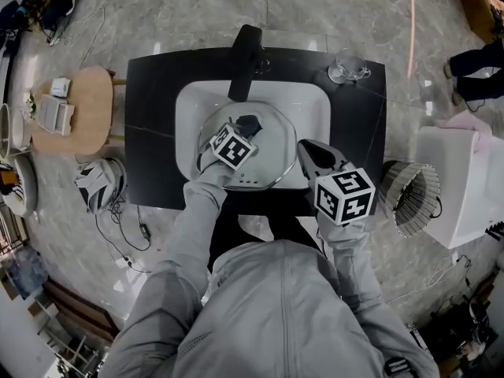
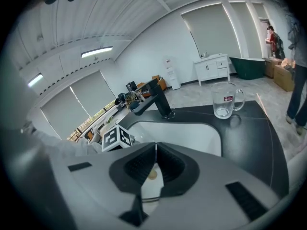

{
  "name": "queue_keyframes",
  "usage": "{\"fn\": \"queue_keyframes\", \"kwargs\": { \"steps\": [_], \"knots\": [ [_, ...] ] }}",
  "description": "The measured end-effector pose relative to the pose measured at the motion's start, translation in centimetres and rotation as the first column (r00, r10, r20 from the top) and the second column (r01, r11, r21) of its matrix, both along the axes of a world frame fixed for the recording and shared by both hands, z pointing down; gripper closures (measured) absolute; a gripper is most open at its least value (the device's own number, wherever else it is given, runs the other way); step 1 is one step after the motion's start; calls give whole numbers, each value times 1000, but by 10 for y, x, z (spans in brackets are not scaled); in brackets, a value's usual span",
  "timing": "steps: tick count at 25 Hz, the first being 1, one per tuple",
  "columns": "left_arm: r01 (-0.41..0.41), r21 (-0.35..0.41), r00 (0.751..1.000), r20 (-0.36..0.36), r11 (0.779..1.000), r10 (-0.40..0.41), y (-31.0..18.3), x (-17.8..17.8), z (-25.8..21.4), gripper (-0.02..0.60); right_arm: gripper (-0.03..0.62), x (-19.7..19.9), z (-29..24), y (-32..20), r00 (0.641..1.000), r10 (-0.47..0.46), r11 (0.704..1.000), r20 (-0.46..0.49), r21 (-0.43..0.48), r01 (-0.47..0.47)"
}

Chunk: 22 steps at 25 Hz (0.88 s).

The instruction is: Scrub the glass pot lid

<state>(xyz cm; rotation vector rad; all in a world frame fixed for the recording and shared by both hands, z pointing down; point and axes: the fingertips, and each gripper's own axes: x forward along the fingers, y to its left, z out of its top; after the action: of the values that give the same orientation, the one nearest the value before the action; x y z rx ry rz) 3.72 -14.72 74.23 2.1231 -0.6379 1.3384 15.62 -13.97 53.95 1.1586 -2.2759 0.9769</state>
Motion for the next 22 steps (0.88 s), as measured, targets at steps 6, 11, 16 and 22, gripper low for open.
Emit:
{"fn": "queue_keyframes", "kwargs": {
  "steps": [6,11,16,22],
  "knots": [
    [57,-4,997,56,998,-57,-11,-41,-3,499,562,-6,-1,1,1000,-13,1000,-13,13,13],
    [62,18,985,159,998,-64,-16,-78,-3,499,562,-8,1,1,1000,-26,1000,-17,8,26],
    [56,-7,982,180,998,-54,-10,-84,-2,499,562,-13,-1,2,999,-39,999,-13,12,39],
    [-6,-13,991,133,1000,8,3,-49,0,499,562,-6,-2,7,1000,-27,1000,-14,11,27]
  ]
}}
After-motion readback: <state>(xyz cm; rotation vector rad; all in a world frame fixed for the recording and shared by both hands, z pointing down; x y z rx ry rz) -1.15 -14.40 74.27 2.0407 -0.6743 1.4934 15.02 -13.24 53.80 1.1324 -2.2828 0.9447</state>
